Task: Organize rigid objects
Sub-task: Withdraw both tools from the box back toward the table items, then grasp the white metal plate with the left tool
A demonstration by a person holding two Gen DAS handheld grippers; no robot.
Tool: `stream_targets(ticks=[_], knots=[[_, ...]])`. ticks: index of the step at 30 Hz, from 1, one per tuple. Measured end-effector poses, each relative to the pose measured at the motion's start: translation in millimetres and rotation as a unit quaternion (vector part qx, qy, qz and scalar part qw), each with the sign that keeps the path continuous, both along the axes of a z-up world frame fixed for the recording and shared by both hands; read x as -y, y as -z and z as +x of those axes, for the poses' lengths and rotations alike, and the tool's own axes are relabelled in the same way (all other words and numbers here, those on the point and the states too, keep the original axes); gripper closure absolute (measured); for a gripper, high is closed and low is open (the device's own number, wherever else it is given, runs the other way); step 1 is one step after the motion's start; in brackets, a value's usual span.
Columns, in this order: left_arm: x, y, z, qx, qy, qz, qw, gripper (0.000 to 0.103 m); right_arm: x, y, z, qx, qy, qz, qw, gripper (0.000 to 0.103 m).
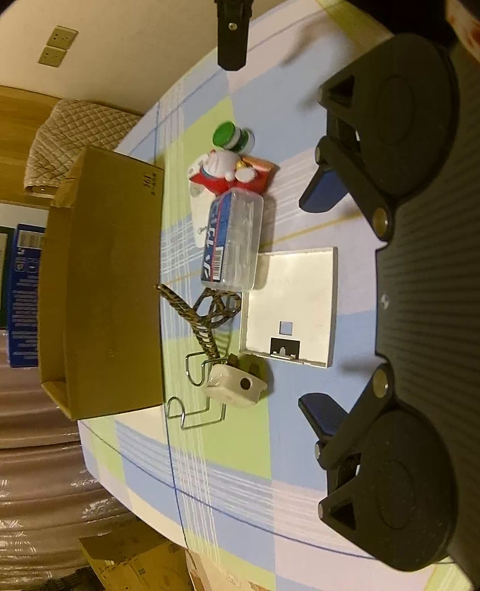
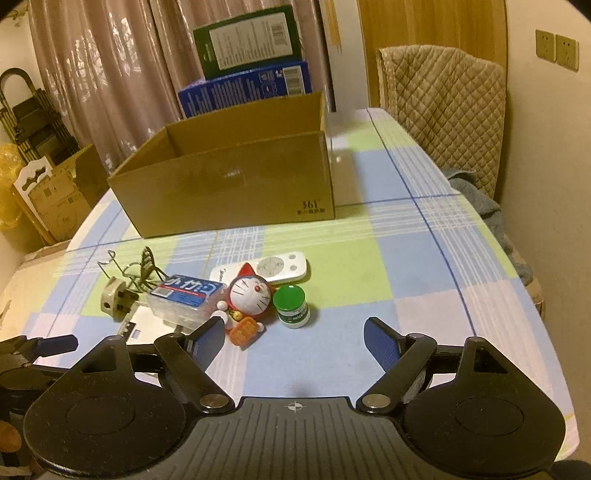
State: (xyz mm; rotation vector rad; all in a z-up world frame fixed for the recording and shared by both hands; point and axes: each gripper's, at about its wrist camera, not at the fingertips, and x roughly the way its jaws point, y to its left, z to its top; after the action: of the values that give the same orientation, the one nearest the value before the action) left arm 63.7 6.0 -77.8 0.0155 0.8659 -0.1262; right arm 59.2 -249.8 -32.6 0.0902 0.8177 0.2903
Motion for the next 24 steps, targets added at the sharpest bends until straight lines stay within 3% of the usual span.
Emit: stream_targets(ticks=[12, 24], knots=[[1.3, 32.6, 30.9, -0.019, 0.010, 0.011, 0.9997, 0.001, -8.6, 25.2, 20.6, -0.015, -0.001, -0.007, 1.000, 0.023], [9.0, 44.0, 41.4, -0.012, 0.020, 0.023, 0.9995, 0.001, -6.9, 36.6, 29.3, -0.024, -0.003, -0.010, 1.000, 0.023]])
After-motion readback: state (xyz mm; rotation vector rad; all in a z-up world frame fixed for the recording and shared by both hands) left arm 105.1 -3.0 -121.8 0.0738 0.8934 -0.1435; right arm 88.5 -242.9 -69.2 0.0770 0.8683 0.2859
